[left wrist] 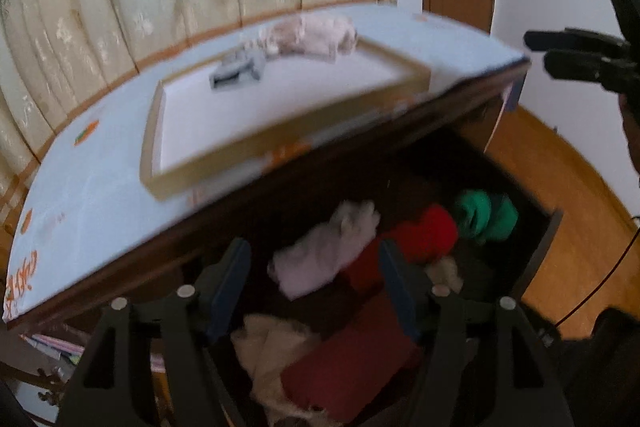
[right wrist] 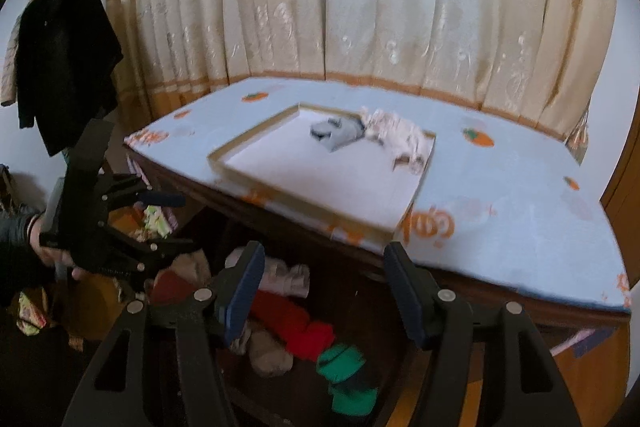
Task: Take underwear out of drawer
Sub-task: 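Lift both tools away from the lid and lower them into the drawer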
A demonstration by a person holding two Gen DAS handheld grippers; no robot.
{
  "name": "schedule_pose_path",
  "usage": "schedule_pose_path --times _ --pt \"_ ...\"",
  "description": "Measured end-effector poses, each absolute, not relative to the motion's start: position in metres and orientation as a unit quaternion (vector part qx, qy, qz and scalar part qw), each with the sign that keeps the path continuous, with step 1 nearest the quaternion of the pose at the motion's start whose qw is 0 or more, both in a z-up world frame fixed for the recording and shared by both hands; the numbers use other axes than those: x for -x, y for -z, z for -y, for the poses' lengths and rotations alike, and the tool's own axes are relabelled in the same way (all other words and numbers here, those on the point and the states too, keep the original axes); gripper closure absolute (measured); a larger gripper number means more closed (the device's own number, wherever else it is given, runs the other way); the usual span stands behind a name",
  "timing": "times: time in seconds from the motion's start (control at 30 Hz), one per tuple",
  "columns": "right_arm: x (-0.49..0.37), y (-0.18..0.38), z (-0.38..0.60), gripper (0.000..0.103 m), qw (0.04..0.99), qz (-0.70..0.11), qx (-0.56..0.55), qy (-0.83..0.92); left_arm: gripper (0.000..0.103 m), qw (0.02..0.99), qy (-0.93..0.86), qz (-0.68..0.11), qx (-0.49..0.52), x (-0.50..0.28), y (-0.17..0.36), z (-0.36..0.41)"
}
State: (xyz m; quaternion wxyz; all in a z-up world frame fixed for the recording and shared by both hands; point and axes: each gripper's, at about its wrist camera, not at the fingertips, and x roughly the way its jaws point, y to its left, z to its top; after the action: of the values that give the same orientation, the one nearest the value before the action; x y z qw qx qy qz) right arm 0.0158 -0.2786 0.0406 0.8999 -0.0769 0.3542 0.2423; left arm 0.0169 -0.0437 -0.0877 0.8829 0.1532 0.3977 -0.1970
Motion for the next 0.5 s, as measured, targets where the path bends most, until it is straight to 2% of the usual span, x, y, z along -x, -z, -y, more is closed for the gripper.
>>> schedule_pose_path --times 0.3,0.5 --pt "-0.01 0.013 0.287 0.038 0.882 -0.403 0.08 -0.23 0.036 0.833 0.222 -0.473 -0.184 -0.014 0.138 0.039" --pt "-0.01 0.042 0.286 0.038 0.866 -0.434 0.08 -0.234 0.035 0.814 0.236 -0.493 -0.198 -0.015 0.149 0.045"
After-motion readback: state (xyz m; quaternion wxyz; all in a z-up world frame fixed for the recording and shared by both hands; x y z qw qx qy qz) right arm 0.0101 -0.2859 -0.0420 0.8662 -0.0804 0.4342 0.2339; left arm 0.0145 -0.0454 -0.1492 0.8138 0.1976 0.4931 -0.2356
